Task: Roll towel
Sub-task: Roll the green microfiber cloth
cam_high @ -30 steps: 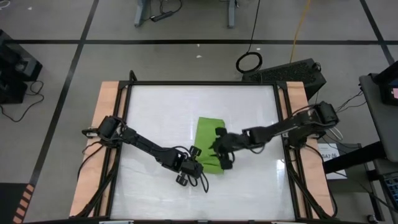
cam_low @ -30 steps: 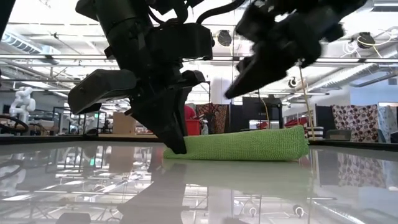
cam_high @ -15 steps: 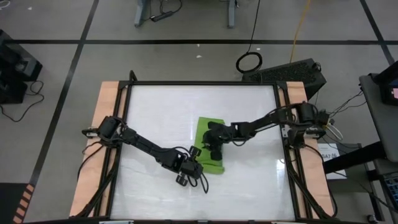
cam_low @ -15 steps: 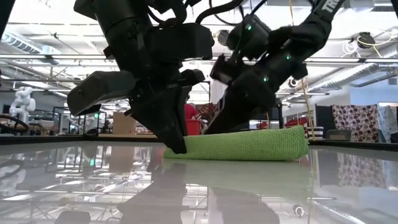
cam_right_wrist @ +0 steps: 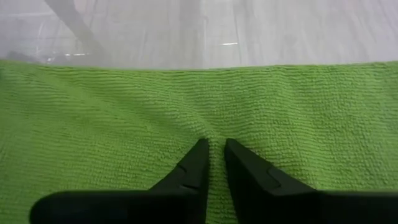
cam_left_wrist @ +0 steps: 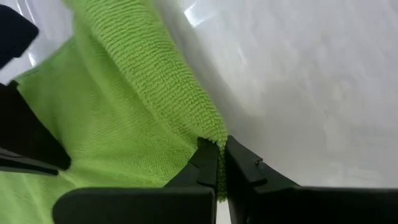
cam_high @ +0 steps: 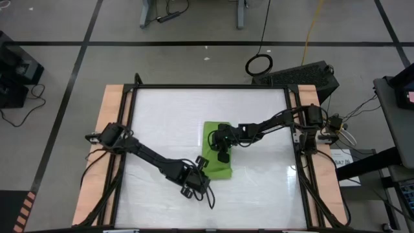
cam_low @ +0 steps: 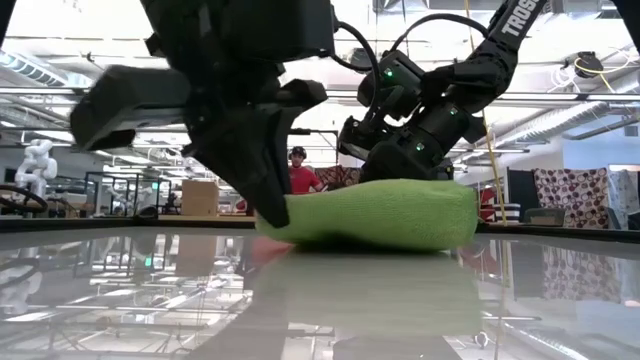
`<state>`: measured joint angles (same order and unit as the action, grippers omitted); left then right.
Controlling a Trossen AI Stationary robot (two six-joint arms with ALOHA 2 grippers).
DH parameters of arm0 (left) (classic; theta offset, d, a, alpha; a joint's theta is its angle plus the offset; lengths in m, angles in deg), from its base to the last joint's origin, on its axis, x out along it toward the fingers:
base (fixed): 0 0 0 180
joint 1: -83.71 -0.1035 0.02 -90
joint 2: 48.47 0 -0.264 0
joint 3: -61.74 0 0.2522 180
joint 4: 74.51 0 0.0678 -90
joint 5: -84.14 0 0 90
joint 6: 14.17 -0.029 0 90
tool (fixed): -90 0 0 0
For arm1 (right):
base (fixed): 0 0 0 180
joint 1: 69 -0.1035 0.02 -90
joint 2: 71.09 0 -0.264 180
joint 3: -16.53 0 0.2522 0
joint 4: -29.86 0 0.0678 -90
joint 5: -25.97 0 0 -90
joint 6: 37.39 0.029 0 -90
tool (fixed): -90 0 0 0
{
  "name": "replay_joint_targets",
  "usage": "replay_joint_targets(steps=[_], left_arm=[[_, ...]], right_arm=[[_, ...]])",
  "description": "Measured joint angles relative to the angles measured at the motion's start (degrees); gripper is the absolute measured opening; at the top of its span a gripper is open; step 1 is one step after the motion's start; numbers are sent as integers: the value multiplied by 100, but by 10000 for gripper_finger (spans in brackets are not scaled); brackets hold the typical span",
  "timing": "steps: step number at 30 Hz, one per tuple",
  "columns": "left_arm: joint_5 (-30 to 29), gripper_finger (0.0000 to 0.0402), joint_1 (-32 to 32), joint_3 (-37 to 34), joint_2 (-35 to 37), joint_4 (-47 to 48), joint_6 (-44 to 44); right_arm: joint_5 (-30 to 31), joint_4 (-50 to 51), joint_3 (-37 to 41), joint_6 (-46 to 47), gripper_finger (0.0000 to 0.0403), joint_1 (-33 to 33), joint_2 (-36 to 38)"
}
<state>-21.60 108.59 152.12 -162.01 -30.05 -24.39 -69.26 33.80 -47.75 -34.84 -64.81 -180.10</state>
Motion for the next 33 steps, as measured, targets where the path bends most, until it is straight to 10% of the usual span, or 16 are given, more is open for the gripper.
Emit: replay_joint_targets(steps=[18, 33], left_arm=[[1537, 9, -724, -2, -304, -292, 398], [2725, 9, -1156, -15, -327, -470, 394]], right_arm=[[-225, 93, 26, -22, 41, -16, 84], [778, 2318, 42, -676, 171, -682, 2210]])
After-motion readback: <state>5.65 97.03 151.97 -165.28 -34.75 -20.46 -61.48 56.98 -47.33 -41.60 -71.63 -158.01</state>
